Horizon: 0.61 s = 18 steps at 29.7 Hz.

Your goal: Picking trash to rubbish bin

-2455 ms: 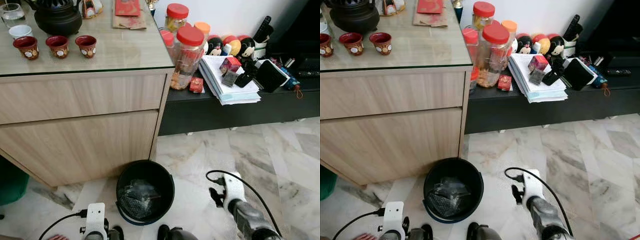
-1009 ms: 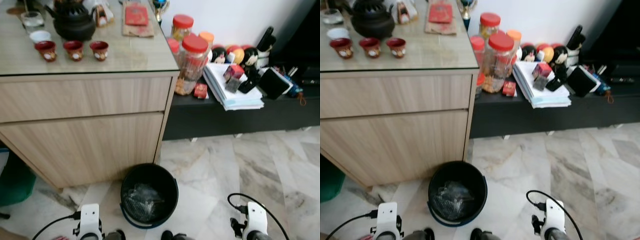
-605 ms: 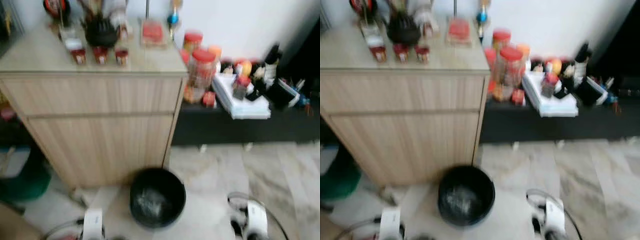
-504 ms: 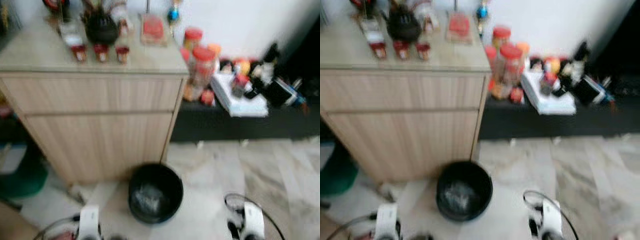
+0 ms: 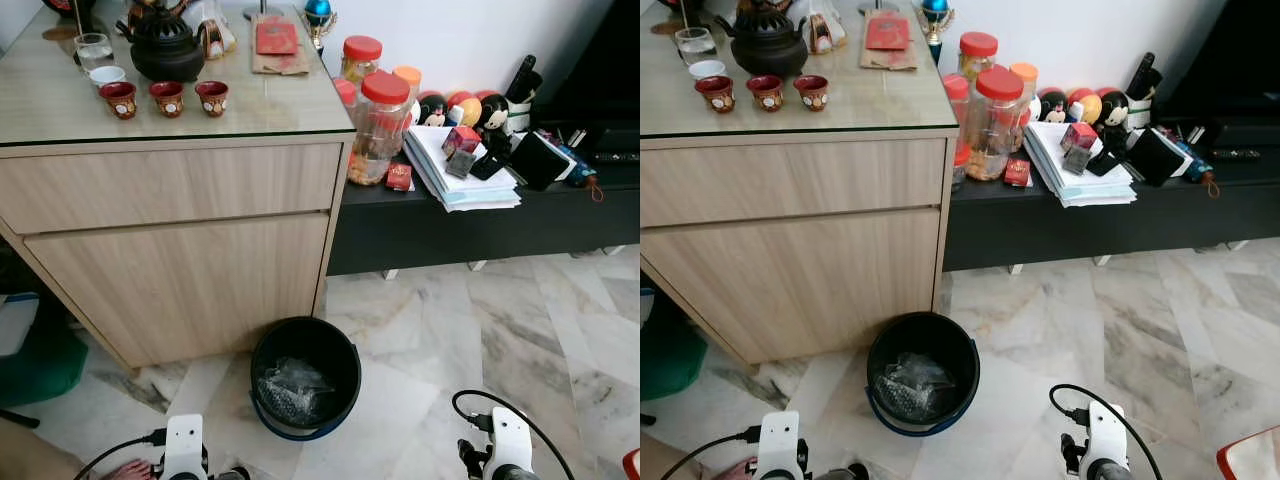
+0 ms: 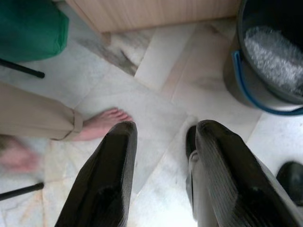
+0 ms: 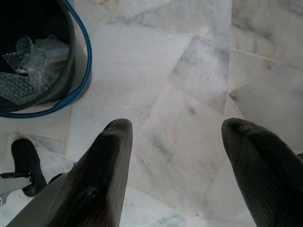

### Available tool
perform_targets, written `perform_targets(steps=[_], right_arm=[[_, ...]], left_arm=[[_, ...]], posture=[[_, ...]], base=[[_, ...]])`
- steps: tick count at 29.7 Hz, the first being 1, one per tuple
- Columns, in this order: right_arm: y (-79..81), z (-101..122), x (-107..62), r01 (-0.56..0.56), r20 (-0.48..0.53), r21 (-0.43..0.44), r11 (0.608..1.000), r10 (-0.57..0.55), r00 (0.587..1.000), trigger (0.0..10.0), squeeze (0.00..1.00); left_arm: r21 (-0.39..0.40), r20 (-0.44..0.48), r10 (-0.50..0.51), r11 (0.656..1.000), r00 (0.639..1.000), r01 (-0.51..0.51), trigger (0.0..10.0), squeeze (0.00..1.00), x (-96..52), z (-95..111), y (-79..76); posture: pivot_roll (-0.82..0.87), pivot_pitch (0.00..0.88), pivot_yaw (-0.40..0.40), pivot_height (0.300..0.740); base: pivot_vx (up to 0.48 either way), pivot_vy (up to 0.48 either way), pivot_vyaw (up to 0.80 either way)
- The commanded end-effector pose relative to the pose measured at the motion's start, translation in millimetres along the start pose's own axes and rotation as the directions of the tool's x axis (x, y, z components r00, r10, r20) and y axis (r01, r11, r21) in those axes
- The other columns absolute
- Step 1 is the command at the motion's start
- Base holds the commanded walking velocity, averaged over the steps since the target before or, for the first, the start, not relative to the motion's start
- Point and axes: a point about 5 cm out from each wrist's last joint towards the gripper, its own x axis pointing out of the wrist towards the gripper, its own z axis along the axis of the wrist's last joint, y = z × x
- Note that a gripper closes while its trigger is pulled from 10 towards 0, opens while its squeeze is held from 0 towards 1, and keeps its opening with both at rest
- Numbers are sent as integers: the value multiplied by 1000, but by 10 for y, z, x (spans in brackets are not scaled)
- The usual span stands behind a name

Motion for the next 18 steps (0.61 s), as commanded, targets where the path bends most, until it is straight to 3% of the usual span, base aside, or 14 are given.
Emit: perform_targets(steps=[1, 10, 18], right_arm=[[-64, -39, -17, 25, -2, 25, 999, -25, 1000, 10000, 0], [143, -219, -11, 24, -30, 97, 995, -21, 999, 10000, 0], [398, -305, -4, -28, -32, 136, 990, 32, 999, 10000, 0]], left_arm=[[18, -29, -12, 1000, 1000, 12, 10000, 0, -41, -108, 11], [80, -42, -16, 997, 999, 19, 10000, 0, -40, -181, 194], [131, -1, -12, 991, 1000, 12, 10000, 0, 58, -20, 395]], posture=[[66, 192, -126, 740], [88, 193, -48, 740], [92, 168, 9, 740]], base=[[0, 0, 0], [0, 0, 0], [0, 0, 0]])
